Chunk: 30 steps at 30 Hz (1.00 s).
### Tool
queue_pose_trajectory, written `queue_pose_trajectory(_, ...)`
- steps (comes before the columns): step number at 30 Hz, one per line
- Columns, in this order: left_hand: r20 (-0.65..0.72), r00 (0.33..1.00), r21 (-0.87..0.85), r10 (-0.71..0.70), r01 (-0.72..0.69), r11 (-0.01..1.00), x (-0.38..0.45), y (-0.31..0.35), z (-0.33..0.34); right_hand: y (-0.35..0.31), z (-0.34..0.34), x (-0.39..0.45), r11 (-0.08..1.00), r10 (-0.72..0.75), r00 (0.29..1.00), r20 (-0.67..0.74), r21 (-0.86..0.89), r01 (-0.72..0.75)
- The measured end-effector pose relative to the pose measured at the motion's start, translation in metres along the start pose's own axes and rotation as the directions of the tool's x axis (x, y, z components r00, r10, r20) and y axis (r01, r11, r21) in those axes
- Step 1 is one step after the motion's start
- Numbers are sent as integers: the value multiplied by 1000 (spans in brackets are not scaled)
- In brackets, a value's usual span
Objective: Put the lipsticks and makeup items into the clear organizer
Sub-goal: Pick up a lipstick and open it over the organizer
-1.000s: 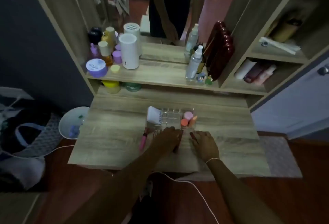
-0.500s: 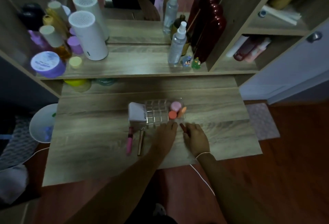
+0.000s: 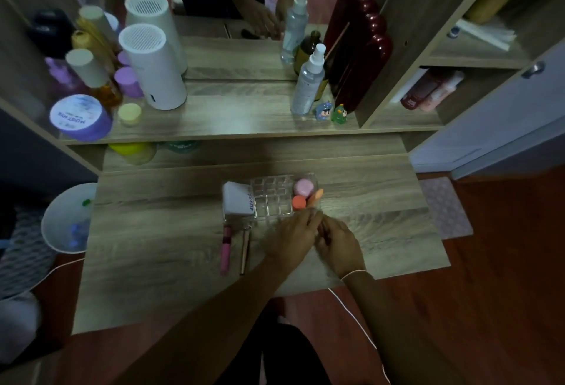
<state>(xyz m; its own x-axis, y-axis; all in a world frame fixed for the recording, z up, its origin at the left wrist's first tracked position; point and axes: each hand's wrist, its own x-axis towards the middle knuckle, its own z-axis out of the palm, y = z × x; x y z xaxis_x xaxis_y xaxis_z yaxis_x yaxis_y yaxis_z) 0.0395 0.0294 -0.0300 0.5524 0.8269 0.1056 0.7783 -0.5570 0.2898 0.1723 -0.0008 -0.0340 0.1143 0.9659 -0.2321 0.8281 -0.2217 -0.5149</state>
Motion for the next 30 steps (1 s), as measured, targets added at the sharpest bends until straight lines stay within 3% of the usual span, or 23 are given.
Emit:
queue_pose_trajectory(5,-55,996,-353,-76,51,934,3,-6,-24,-6,-2,-1,996,-83,996,-32,7,84)
queue_pose_trajectory(9,-176,963,-507,-204,89,857,4,-29,-45,-25,-9,5,980,-170,983,-69,88,176)
queue_pose_trajectory(14,-316,894,-444,-319,158,882,8,-63,-71,-59,-17,22,958,-175,982,-66,217,186)
queue_pose_trajectory(19,-245,844,-646,-478,225,729,15,-82,-87,-91,-23,53,902,-205,968,-147,354,245)
queue_pose_trajectory(23,-246,840,-625,-484,244,741,18,-89,-86,-103,-24,72,899,-233,943,-239,317,302)
queue_pose_trajectory(30,-194,849,-602,-492,293,743,21,-94,-76,-98,-13,90,907,-291,937,-193,255,335)
